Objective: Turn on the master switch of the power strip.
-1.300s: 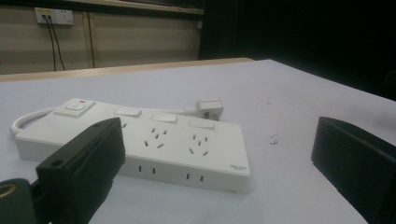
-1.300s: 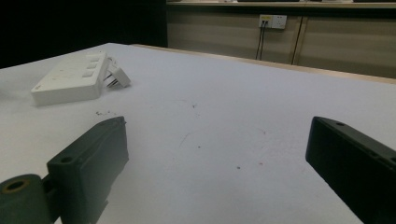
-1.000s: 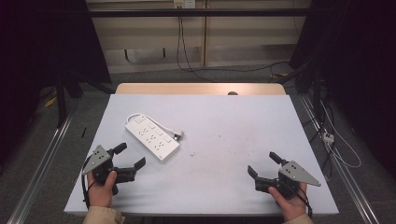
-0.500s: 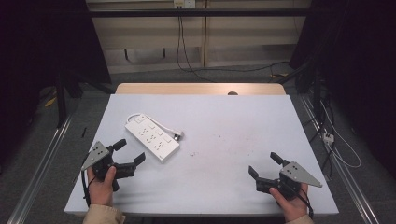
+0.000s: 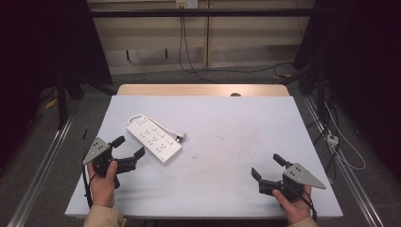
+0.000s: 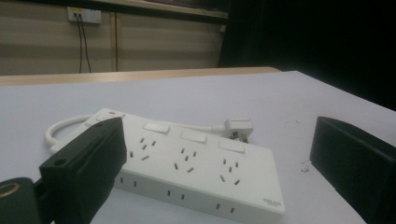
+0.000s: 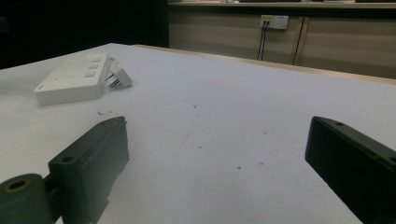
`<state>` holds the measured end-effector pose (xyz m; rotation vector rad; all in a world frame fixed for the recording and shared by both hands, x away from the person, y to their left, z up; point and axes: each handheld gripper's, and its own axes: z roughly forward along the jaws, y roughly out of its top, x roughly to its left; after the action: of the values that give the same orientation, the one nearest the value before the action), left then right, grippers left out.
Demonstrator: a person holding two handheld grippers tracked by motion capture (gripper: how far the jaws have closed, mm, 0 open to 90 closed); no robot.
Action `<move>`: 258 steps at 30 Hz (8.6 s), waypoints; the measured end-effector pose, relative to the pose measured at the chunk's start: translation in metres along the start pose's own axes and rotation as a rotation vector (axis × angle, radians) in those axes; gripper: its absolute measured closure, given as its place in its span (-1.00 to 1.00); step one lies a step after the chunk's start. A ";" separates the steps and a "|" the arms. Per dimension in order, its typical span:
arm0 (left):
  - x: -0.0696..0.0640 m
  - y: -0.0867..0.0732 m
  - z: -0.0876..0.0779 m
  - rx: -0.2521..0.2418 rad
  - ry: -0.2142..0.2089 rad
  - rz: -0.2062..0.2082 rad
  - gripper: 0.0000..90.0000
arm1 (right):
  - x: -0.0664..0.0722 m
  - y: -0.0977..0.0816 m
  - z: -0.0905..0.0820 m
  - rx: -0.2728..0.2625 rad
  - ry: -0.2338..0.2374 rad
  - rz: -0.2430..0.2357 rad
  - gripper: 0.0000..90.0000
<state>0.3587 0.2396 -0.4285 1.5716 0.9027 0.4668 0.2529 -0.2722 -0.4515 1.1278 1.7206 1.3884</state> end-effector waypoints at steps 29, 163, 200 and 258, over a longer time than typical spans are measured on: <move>0.008 0.014 0.038 0.063 0.015 0.009 -0.88 | 0.000 0.001 -0.001 -0.005 0.011 -0.003 -0.86; 0.062 0.041 0.091 0.208 0.137 -0.021 0.29 | -0.001 0.003 -0.004 -0.015 0.055 -0.006 -0.85; 0.075 0.038 0.098 0.243 0.174 -0.035 0.72 | -0.002 0.002 -0.004 -0.016 0.063 -0.002 -0.84; 0.082 0.040 0.120 0.313 0.196 -0.022 1.00 | -0.001 0.002 -0.004 -0.015 0.068 0.001 -0.84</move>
<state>0.5089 0.2252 -0.4318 1.8189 1.1856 0.4872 0.2506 -0.2743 -0.4486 1.0849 1.7550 1.4533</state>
